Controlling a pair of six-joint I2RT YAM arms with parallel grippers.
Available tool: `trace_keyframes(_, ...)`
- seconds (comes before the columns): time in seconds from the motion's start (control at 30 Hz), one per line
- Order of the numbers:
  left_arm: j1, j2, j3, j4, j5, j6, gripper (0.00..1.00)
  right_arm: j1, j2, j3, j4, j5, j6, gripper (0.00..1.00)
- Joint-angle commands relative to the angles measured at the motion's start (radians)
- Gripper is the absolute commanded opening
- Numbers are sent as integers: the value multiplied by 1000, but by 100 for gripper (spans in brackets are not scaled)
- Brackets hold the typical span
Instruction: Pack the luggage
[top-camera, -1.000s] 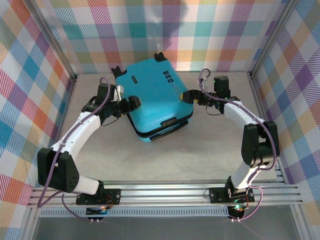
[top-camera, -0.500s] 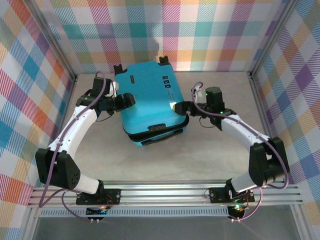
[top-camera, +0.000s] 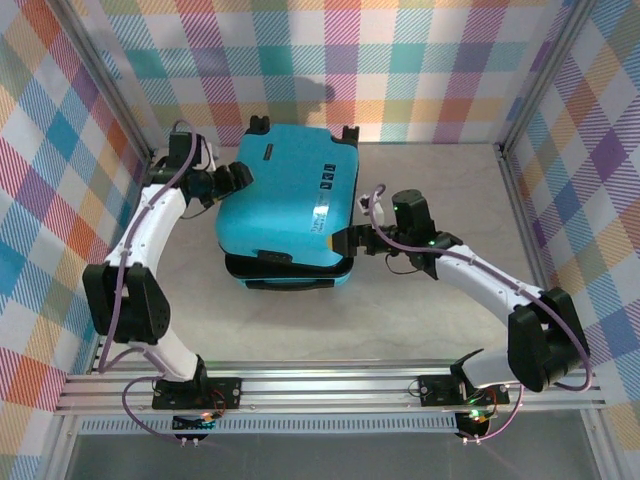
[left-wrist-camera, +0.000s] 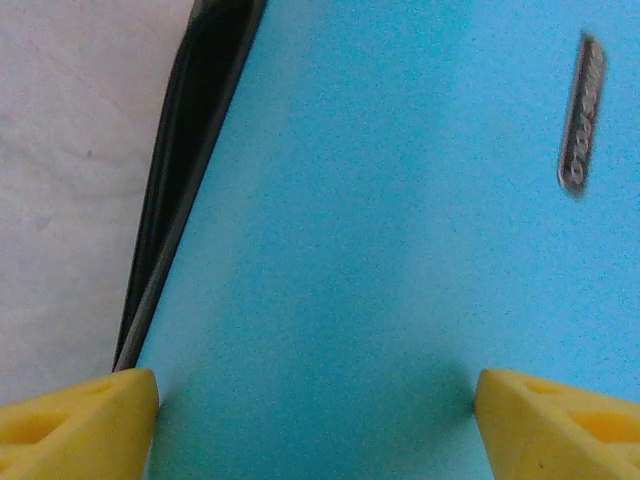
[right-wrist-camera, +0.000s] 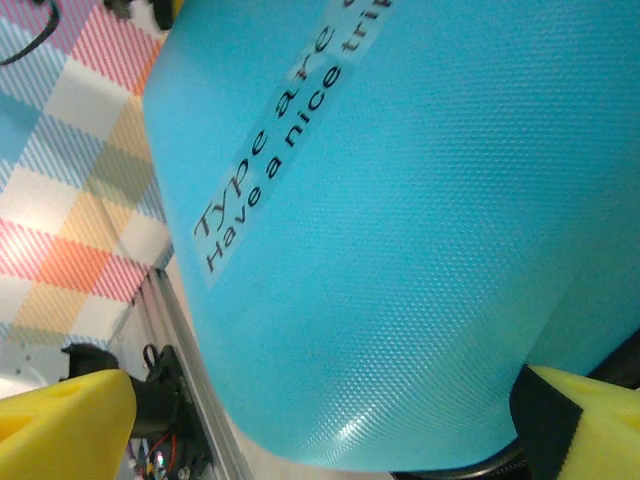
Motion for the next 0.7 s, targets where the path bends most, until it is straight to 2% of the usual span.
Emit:
trace_keyframes(0.0, -1, 51, 83, 80, 115, -2, 81, 27, 53, 57, 82, -112, 19, 96)
trace_keyframes(0.27, 1, 93, 157, 32, 81, 8, 80, 24, 95, 191, -50, 41, -79, 94)
trace_keyframes(0.37, 1, 23, 68, 46, 48, -3, 80, 12, 38, 132, -72, 108, -88, 94)
trace_keyframes(0.5, 1, -89, -53, 44, -62, -8, 80, -25, -55, 12, -53, 165, -58, 92)
trace_keyframes(0.67, 2, -179, -117, 21, -170, -5, 81, -34, -148, -122, -37, 280, -79, 90)
